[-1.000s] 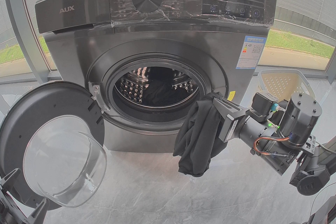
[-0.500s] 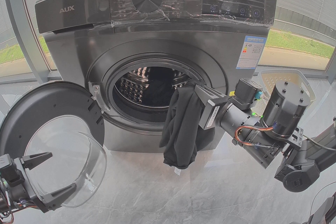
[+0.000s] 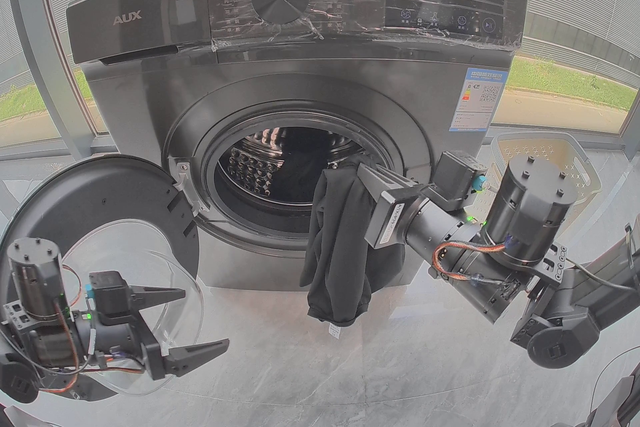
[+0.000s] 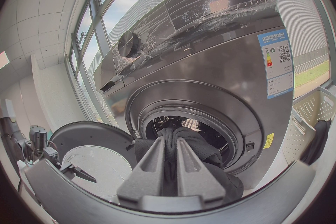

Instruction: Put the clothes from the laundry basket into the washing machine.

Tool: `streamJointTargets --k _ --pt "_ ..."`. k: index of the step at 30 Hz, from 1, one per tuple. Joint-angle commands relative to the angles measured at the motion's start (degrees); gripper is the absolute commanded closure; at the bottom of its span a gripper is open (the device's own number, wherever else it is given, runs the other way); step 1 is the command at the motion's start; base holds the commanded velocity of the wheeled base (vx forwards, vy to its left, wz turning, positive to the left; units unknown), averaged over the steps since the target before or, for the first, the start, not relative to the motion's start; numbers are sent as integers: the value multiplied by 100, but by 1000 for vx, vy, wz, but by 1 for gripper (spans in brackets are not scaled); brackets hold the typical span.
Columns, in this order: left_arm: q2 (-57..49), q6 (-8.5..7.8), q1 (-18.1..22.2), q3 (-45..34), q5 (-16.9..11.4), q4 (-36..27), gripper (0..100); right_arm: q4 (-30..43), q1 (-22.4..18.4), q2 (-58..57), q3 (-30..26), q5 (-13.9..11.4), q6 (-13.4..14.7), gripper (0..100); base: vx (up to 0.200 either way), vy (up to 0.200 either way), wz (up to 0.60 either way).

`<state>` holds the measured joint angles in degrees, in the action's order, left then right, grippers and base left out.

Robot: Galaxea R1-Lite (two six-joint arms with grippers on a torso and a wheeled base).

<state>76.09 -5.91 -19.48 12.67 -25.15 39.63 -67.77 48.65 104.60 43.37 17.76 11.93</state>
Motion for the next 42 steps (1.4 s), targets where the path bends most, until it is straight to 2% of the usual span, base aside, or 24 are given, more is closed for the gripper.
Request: streamJointTargets --k 1,6,11,16,20,27,34,38,39,40,41,42 --pt "1558 46 -706 412 406 537 0 18 13 52 -13 -1 11 100 0 0 0" --pt "2094 64 -917 755 458 625 0 0 13 61 -13 -1 11 100 0 0 0" --pt "2480 90 -917 975 423 634 0 0 21 61 -22 -1 11 100 0 0 0" --pt "2858 310 -917 1124 370 634 0 -26 39 114 -13 -1 11 100 0 0 0" --pt "3201 354 -900 1238 362 669 0 -52 39 140 -4 -1 11 100 0 0 0" --pt "3693 960 -917 1520 370 1038 0 -52 39 140 -22 -1 19 100 0 0 0" --pt "4194 1101 -926 1555 458 1644 0 -52 48 140 -22 -1 19 100 0 0 0" --pt "4511 1505 -952 1687 845 2005 0 -61 48 149 -13 -1 11 100 0 0 0" --pt "4511 1505 -952 1687 845 2005 0 -61 48 149 -13 -1 11 100 0 0 0" --pt "4563 1690 -1014 1748 959 2075 0 -61 48 184 -4 -1 11 100 0 0 0" --pt "4581 1795 -1040 1792 1012 2093 0 -70 48 193 -4 -1 11 100 0 0 0" --pt "4590 1822 -1049 1818 1012 2093 0 -70 48 202 -4 -1 11 100 0 0 0"
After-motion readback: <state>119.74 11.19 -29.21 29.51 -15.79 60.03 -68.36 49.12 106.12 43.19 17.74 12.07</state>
